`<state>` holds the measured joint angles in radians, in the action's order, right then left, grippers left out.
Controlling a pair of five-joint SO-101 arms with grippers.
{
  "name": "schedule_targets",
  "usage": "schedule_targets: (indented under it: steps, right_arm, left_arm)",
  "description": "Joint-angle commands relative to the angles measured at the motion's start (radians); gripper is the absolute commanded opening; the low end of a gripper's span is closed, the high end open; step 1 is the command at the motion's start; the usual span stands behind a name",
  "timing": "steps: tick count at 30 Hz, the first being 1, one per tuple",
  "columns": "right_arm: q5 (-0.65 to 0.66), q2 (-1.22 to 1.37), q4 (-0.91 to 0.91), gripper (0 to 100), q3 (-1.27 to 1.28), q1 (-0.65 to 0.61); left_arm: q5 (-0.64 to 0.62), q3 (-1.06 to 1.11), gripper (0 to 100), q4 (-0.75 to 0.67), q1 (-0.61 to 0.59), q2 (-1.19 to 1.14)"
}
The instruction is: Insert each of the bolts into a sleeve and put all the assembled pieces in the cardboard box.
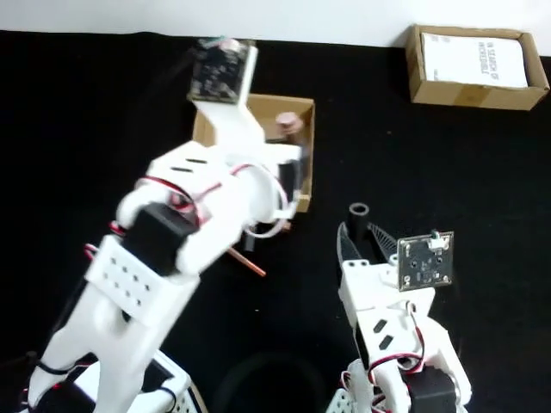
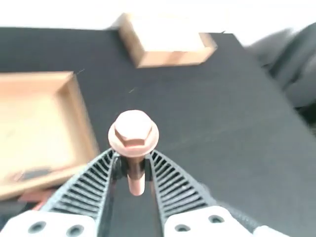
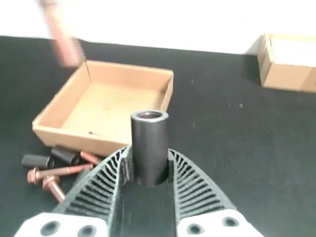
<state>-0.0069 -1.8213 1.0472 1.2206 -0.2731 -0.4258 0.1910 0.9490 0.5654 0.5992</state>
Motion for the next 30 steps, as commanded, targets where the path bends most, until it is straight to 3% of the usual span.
schedule_targets:
  steps: [1,19,30]
  right_arm:
    - [-0.006,-0.01,-0.079,0.7,0.005,-0.024]
    - [-0.006,-0.008,-0.082,0.7,0.01,-0.047]
    - [-0.006,-0.008,-0.082,0.7,0.033,-0.047]
  left_arm:
    - [0.008,0.054,1,-0.127,0.093,0.056]
    - [0.008,0.104,1,-0.13,0.13,0.038]
    - [0.008,0.183,1,-0.215,0.189,0.033]
